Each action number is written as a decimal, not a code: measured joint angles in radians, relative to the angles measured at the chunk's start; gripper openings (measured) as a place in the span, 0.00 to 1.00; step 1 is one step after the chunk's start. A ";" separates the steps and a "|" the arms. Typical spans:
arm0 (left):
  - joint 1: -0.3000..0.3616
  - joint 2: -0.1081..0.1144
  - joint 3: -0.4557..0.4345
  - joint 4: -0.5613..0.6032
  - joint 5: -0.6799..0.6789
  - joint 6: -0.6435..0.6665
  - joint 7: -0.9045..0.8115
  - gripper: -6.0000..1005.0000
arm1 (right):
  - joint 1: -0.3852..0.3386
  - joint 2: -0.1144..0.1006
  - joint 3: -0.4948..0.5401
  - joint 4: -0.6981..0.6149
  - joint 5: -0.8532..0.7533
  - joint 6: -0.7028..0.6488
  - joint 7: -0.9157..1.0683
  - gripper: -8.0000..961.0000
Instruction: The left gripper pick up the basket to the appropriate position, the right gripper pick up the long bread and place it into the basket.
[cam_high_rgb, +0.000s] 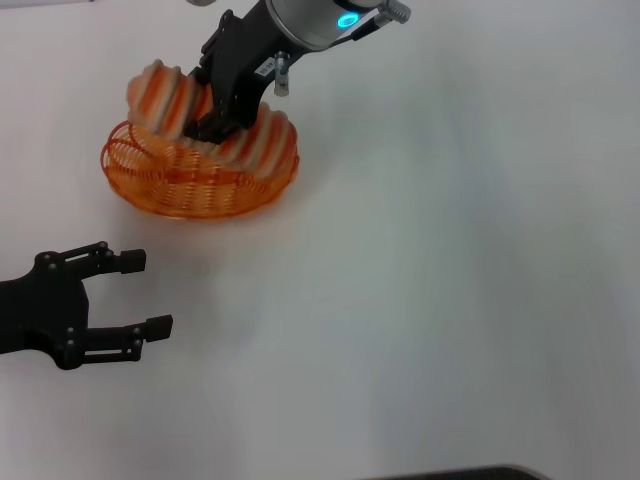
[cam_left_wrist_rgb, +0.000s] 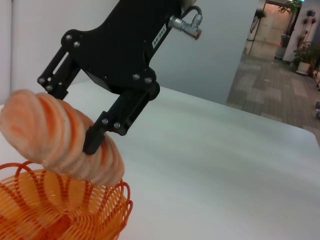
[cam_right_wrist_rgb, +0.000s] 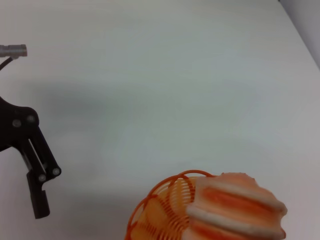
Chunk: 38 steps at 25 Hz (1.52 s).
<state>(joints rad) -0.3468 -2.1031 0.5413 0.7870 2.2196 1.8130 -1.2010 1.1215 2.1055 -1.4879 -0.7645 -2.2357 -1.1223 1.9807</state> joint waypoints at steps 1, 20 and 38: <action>0.000 0.000 0.000 0.000 0.000 0.000 0.000 0.87 | 0.000 0.000 0.000 0.000 0.000 0.002 0.000 0.50; -0.005 -0.001 -0.011 0.000 -0.003 0.003 -0.007 0.87 | -0.134 -0.015 0.038 -0.038 0.188 0.045 -0.063 0.73; -0.020 -0.012 -0.047 -0.053 -0.043 -0.035 -0.028 0.87 | -0.700 -0.018 0.358 -0.048 0.515 -0.318 -0.514 0.72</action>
<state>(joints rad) -0.3666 -2.1150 0.4940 0.7343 2.1764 1.7782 -1.2287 0.4213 2.0876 -1.1299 -0.8121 -1.7206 -1.4407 1.4665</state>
